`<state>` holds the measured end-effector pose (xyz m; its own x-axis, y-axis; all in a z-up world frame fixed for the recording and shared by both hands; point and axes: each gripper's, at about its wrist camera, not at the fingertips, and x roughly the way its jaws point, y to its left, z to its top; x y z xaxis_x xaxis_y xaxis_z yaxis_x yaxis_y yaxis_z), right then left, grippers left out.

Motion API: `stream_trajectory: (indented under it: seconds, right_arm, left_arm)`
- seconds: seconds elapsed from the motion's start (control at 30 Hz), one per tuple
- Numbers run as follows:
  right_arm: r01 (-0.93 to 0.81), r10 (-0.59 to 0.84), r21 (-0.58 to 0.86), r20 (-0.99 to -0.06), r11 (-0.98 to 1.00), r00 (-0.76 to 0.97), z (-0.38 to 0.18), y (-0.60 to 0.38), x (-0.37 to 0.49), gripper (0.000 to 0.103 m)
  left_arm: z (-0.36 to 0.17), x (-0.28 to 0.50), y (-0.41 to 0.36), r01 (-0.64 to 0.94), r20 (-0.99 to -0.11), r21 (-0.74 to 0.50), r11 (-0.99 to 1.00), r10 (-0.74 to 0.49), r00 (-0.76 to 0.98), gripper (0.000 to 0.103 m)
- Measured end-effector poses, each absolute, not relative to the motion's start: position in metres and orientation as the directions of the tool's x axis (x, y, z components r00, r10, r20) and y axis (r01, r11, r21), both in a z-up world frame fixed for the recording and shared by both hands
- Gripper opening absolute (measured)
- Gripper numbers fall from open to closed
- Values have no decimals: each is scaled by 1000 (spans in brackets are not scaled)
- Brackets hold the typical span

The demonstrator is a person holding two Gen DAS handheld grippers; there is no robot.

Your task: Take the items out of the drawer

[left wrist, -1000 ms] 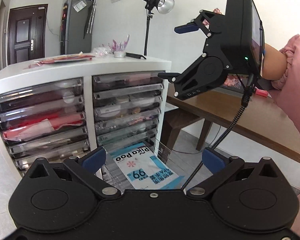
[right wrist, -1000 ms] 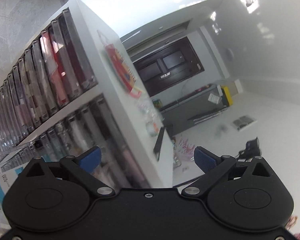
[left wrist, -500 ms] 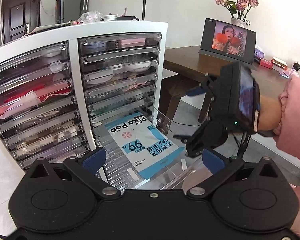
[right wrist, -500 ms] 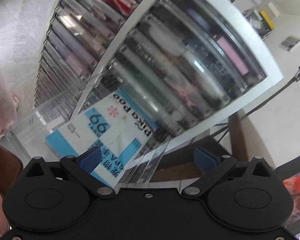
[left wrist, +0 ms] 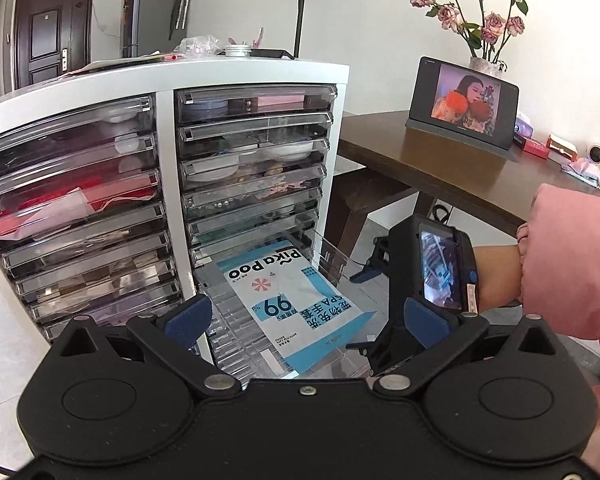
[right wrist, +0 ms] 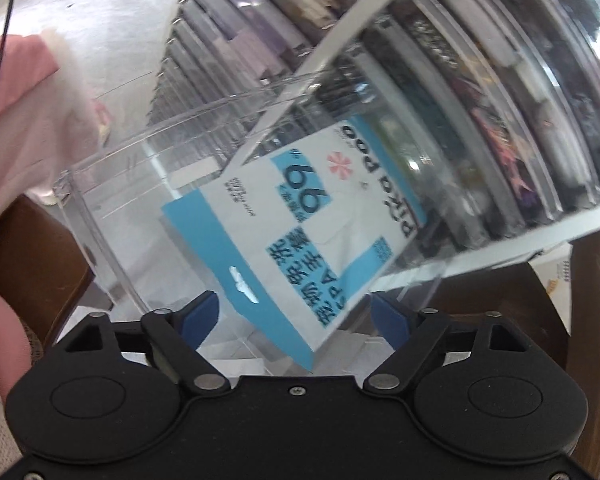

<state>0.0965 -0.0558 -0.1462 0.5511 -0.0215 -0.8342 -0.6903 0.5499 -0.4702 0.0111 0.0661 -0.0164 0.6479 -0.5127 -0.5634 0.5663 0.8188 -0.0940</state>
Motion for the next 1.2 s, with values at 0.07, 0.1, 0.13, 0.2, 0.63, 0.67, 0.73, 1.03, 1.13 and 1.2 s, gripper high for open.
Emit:
stream_trajectory:
  seconds: [0.07,0.1,0.13,0.2,0.63,0.67,0.73,1.03,1.13,1.2]
  right_arm:
    - [-719,-16,-457,-849,523,528,-151,-50,98,76]
    - [-732,-14,-450,-856,511,516,-154,-48,98,73]
    - [-745,-12,-441,-864,500,504,-157,-46,99,63]
    - [-770,-12,-428,-877,474,480,-165,-42,103,46]
    - [-838,7,-371,-913,401,408,-177,-31,117,0]
    - [-831,21,-372,-909,414,417,-172,-33,117,0]
    - [-812,49,-382,-893,441,447,-161,-38,117,0]
    - [-777,80,-408,-861,481,502,-121,-53,117,0]
    - [-817,103,-309,-908,487,405,-134,-53,115,6]
    - [-831,110,-291,-917,474,384,-149,-49,113,31]
  left_arm:
    - [-15,11,68,563,-557,-98,820,-514,652,103]
    - [-14,12,69,562,-556,-98,821,-514,653,103]
    - [-14,12,69,561,-557,-98,822,-513,653,103]
    - [-15,13,68,559,-562,-97,823,-509,652,103]
    - [-14,14,73,547,-553,-106,831,-506,662,103]
    - [-14,14,74,545,-552,-109,831,-507,662,103]
    - [-14,15,76,538,-551,-111,835,-502,666,103]
    - [-15,16,76,539,-553,-111,835,-502,664,103]
    - [-15,15,75,542,-552,-110,833,-505,664,103]
    - [-15,15,75,545,-551,-109,831,-507,663,103]
